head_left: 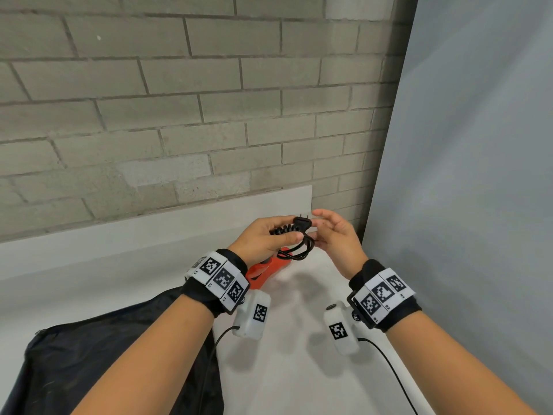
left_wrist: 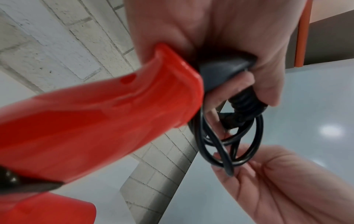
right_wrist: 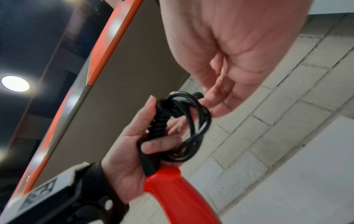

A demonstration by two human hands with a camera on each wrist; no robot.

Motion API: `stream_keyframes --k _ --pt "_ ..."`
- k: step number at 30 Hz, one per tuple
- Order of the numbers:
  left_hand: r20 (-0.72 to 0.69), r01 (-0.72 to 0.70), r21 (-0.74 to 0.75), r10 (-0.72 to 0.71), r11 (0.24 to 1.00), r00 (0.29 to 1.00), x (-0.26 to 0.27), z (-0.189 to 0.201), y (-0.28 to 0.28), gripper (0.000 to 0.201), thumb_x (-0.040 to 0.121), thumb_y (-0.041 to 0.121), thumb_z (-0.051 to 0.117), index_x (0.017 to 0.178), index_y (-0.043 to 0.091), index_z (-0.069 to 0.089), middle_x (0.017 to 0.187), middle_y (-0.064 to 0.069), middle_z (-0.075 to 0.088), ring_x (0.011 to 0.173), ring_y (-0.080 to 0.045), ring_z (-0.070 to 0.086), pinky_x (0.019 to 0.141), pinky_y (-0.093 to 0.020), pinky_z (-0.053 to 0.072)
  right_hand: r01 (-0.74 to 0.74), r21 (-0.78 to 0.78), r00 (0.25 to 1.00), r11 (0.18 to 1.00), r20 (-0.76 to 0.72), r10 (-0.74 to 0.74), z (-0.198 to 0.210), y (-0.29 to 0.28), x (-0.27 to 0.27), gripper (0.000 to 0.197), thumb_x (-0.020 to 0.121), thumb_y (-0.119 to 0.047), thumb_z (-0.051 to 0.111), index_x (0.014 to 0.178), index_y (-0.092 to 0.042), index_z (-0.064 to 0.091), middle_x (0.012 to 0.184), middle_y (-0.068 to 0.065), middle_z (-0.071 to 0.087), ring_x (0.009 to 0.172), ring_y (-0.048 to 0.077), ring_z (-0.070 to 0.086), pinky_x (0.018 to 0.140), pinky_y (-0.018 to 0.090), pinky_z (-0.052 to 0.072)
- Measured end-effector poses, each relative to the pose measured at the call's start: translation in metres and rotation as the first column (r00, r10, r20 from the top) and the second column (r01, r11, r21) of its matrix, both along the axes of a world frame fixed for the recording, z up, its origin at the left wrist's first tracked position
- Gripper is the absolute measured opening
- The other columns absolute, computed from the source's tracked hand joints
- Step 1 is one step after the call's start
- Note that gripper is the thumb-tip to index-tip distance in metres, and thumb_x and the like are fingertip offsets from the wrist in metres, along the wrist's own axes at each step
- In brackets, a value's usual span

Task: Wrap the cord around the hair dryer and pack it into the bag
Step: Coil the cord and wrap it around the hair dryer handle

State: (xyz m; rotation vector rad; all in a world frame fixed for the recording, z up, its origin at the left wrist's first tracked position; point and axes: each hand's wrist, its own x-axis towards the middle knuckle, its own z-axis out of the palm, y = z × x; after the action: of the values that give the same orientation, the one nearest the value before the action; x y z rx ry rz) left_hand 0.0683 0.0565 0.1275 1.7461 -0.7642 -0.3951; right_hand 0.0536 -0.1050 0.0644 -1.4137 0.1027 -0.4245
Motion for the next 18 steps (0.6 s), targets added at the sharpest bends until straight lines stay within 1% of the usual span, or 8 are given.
stream_keyframes --k 2,4,6,8,11,12,15,18 --pt "-0.028 -0.010 -0.001 0.010 1.000 1.000 0.000 -0.001 0.001 0.039 0.088 -0.001 0.051 0.127 -0.001 0.048 0.084 -0.020 0.061 0.032 0.009 0.047 0.039 0.000 0.033 0.045 -0.064 0.997 0.997 -0.067 -0.050 -0.009 -0.001 0.002 0.038 0.085 0.016 0.031 0.103 -0.012 0.050 0.090 0.007 0.059 0.057 0.010 0.061 0.057 0.023 0.053" --pt "-0.065 -0.012 -0.024 0.011 1.000 0.998 -0.001 -0.001 0.003 0.041 0.087 -0.001 0.051 0.128 0.001 0.047 0.091 -0.015 0.060 0.032 0.007 0.047 0.039 -0.001 0.034 -0.002 -0.305 0.986 0.952 -0.161 -0.050 -0.018 0.002 0.004 0.035 0.084 0.012 0.038 0.106 -0.010 0.053 0.101 0.011 0.060 0.071 0.017 0.060 0.058 0.022 0.050" --pt "-0.074 0.022 -0.030 -0.024 0.999 0.997 -0.001 -0.003 0.004 0.043 0.088 -0.002 0.050 0.129 0.009 0.044 0.057 -0.004 0.069 0.030 0.005 0.046 0.037 -0.001 0.032 -0.163 -0.579 0.975 0.799 -0.221 0.038 -0.022 0.011 0.004 0.026 0.086 -0.002 0.049 0.109 -0.011 0.057 0.106 0.011 0.064 0.084 0.020 0.060 0.069 0.020 0.052" --pt "-0.072 0.076 -0.018 -0.077 0.997 0.994 -0.003 -0.007 0.006 0.044 0.087 0.001 0.052 0.127 0.018 0.044 0.035 0.008 0.055 0.028 0.001 0.041 0.034 -0.006 0.030 -0.301 -0.763 0.952 0.573 -0.278 0.130 -0.023 0.022 0.001 0.022 0.085 -0.010 0.057 0.106 -0.011 0.061 0.107 0.010 0.065 0.097 0.022 0.059 0.087 0.026 0.049" --pt "-0.080 0.094 -0.031 -0.096 0.995 0.992 -0.002 -0.011 0.009 0.042 0.086 0.003 0.056 0.123 0.022 0.048 0.052 0.008 0.062 0.032 0.001 0.043 0.036 -0.008 0.032 -0.394 -0.842 0.918 0.368 -0.341 0.201 -0.037 0.027 0.005 0.037 0.075 -0.012 0.070 0.111 -0.010 0.061 0.108 0.000 0.062 0.098 0.008 0.052 0.086 0.003 0.037" --pt "-0.083 0.100 -0.033 -0.102 0.994 0.991 -0.002 -0.013 0.010 0.039 0.084 0.009 0.060 0.119 0.024 0.054 0.067 -0.003 0.066 0.033 0.000 0.041 0.036 -0.010 0.032 -0.430 -0.848 0.902 0.310 -0.398 0.165 -0.044 0.028 0.009 0.042 0.072 -0.018 0.072 0.112 -0.015 0.060 0.107 -0.005 0.060 0.096 0.005 0.049 0.087 0.004 0.038" --pt "-0.096 0.129 -0.058 -0.135 0.990 0.986 -0.004 -0.015 0.011 0.037 0.073 0.023 0.062 0.107 0.037 0.058 0.099 -0.027 0.061 0.035 -0.002 0.036 0.036 -0.015 0.029 -0.507 -0.835 0.859 0.214 -0.509 0.049 -0.075 0.021 0.031 0.049 0.066 -0.038 0.067 0.113 -0.029 0.055 0.112 -0.005 0.061 0.100 0.010 0.054 0.094 0.030 0.045" --pt "-0.083 0.150 -0.046 -0.154 0.988 0.985 -0.004 -0.013 0.010 0.039 0.077 0.018 0.062 0.112 0.034 0.057 0.109 -0.036 0.059 0.035 -0.001 0.038 0.037 -0.013 0.030 -0.545 -0.811 0.828 0.213 -0.561 -0.017 -0.091 0.009 0.045 0.041 0.069 -0.038 0.061 0.110 -0.037 0.053 0.109 -0.004 0.063 0.100 0.017 0.059 0.091 0.037 0.049"
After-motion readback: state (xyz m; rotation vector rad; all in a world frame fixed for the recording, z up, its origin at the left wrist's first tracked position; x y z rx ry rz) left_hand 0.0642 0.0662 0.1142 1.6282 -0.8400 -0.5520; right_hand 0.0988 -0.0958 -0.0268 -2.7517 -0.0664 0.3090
